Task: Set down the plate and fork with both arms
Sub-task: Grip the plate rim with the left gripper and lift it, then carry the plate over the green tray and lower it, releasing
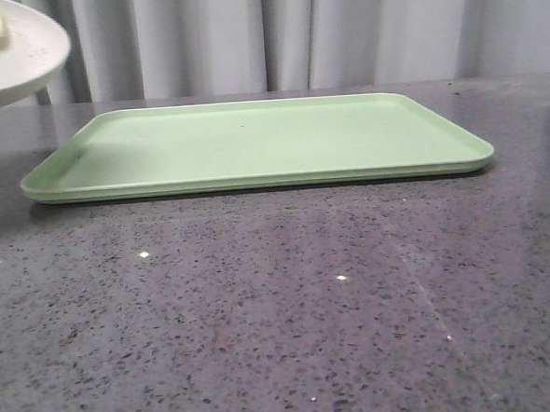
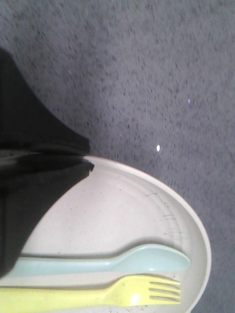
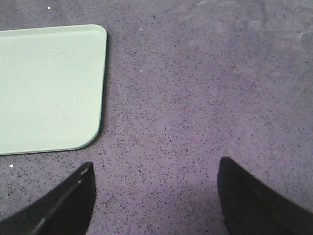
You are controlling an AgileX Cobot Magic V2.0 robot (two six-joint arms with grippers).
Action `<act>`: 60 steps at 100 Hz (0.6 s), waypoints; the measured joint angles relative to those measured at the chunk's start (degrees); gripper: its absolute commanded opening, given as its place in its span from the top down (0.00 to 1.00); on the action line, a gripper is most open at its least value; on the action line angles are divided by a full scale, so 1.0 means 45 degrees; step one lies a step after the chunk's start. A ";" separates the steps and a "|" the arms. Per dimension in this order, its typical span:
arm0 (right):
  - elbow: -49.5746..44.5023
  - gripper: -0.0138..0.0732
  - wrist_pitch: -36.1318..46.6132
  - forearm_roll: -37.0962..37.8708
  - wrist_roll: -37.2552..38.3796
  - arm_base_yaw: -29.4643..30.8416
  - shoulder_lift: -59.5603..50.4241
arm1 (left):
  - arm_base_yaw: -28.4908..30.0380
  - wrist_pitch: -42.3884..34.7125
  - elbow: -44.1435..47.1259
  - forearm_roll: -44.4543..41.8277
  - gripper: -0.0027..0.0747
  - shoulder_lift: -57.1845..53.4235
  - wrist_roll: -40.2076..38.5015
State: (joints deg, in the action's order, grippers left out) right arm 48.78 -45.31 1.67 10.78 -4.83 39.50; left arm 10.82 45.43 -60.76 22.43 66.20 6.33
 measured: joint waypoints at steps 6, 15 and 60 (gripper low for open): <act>0.0000 0.24 -0.0065 0.0000 0.0000 0.0000 0.0000 | -0.0652 -0.0202 -0.0213 0.0322 0.99 0.0503 0.0024; 0.0000 0.24 -0.0143 0.0000 0.0000 0.0000 0.0000 | -0.1492 -0.0614 -0.0508 0.0883 0.99 0.1304 0.0024; 0.0000 0.24 -0.0464 -0.0096 0.0000 0.0000 0.0000 | -0.5115 -0.3296 -0.1638 0.2932 0.99 0.4945 0.0024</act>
State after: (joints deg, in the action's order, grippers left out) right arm 48.78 -47.39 1.24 10.78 -4.83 39.50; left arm -12.20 30.60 -68.13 35.62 88.45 6.44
